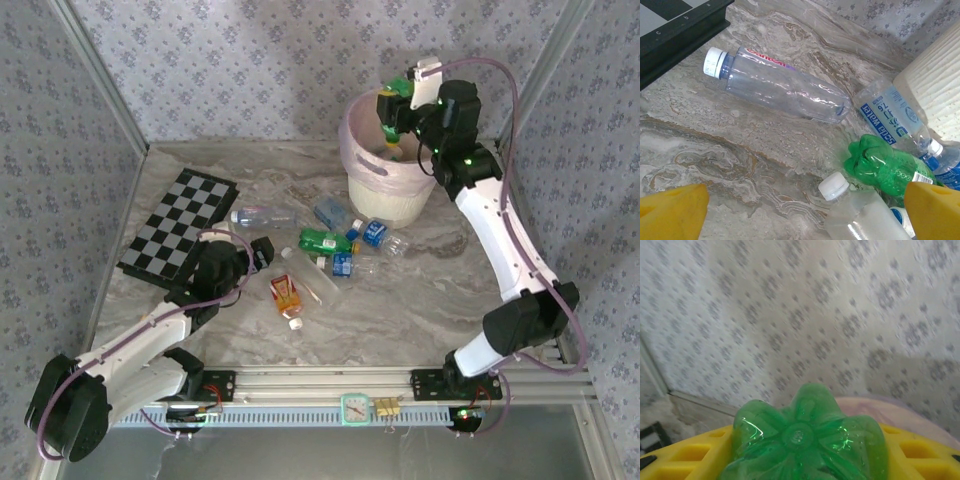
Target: Put the plastic bottles in the bin
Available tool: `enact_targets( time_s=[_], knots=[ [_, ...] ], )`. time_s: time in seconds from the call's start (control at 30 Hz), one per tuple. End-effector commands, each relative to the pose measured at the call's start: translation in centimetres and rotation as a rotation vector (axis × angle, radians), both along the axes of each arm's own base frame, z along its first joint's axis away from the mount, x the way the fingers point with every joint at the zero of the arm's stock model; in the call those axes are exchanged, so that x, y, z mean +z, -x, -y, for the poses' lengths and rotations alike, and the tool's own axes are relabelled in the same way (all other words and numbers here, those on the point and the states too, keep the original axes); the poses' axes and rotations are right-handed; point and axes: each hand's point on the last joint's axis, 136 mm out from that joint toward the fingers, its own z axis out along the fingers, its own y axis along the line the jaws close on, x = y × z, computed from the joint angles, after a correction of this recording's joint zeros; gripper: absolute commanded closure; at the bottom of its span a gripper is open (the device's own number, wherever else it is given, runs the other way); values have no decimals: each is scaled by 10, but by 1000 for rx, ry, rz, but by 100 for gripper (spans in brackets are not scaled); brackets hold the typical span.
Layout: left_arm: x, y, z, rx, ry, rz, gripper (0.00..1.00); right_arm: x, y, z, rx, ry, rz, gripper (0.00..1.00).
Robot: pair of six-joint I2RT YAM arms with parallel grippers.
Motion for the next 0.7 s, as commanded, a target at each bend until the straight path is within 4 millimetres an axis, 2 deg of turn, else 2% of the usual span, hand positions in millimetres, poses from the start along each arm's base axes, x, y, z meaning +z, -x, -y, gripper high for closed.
enact_targets(
  time_s=[0.0,0.13,0.2,0.33,0.5,0.67],
  knots=[
    [1,2,-8,35,4,3,0,-51,-19,17,-61,25,-135,54],
    [4,2,-10,43,4,10,0,-104,-36,25,-75,-4,-291,54],
    [4,2,-11,49,5,10,0,-125,-41,26,-71,-29,-351,54],
    [6,3,-11,48,7,11,0,-153,-48,25,-51,-71,-438,52],
    [8,4,-13,54,11,12,0,-164,-51,21,-47,-80,-482,42],
    [7,6,-15,63,10,10,0,-148,-50,24,-60,-82,-463,18]
  ],
)
